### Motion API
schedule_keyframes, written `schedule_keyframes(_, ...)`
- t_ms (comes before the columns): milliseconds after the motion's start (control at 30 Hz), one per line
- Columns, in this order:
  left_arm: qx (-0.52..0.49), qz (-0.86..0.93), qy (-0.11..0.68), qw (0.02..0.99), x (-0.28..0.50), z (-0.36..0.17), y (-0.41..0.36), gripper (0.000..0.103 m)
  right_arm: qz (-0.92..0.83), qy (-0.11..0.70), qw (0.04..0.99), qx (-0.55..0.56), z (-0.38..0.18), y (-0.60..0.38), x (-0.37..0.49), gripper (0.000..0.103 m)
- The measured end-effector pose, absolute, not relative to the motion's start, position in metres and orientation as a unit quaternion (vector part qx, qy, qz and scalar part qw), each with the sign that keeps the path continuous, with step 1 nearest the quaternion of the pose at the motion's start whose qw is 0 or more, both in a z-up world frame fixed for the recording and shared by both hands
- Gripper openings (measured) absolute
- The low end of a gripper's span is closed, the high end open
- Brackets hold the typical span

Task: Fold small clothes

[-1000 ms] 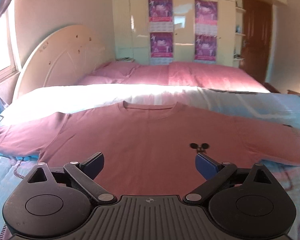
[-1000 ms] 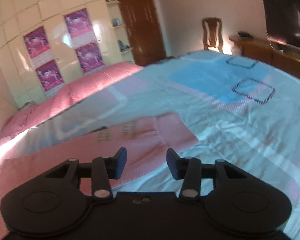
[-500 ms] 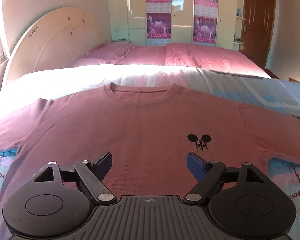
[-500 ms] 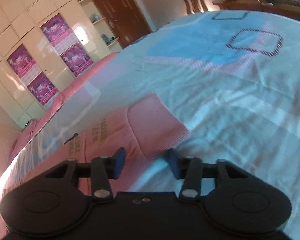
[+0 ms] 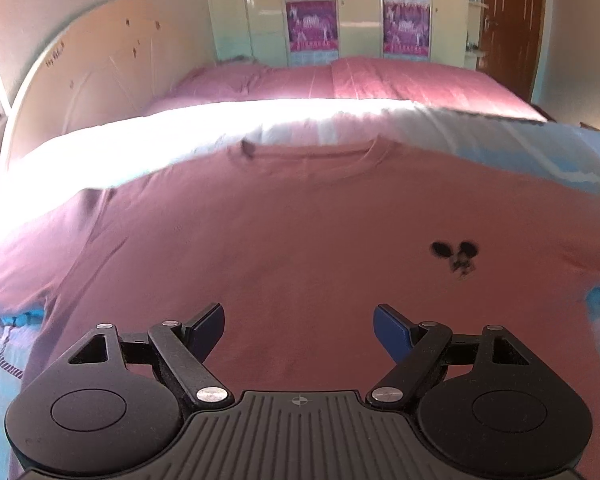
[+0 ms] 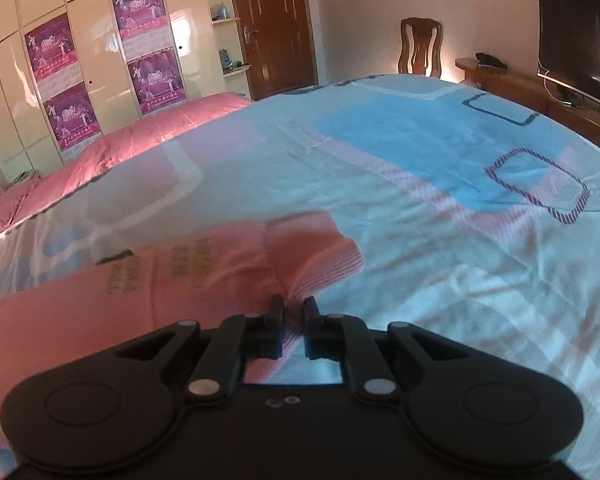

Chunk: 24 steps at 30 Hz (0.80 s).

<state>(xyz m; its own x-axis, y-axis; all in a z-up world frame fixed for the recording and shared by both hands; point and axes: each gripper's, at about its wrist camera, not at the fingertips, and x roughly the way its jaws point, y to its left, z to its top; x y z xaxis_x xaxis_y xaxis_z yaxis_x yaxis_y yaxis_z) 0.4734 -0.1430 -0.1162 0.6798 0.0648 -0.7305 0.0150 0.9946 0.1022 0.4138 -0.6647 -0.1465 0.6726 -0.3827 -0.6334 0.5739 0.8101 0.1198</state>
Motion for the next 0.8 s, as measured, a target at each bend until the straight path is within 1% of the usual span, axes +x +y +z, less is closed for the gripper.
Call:
schedule_keyframes(200,0.031,0.000,0.404,0.914,0.491,-0.126,-0.107,0.081,-0.198,0.273,0.935,0.109,-0.117,-0.599,0.434,0.009)
schedule_keyframes(433,-0.020,-0.044,0.393,0.918,0.512,-0.122,-0.067,0.081,-0.079,0.261,0.961,0.054,-0.098,-0.458,0.468,0.009)
schedule_keyframes(667,-0.047,-0.055,0.393,0.917,0.517,-0.125,-0.017,0.081,0.040,0.277,0.960,0.007,-0.106,-0.318,0.489,0.009)
schedule_keyframes(800,-0.064,-0.068,0.386,0.918,0.516,-0.128,0.005,0.081,0.103,0.303,0.947,-0.028,-0.125,-0.257,0.489,0.009)
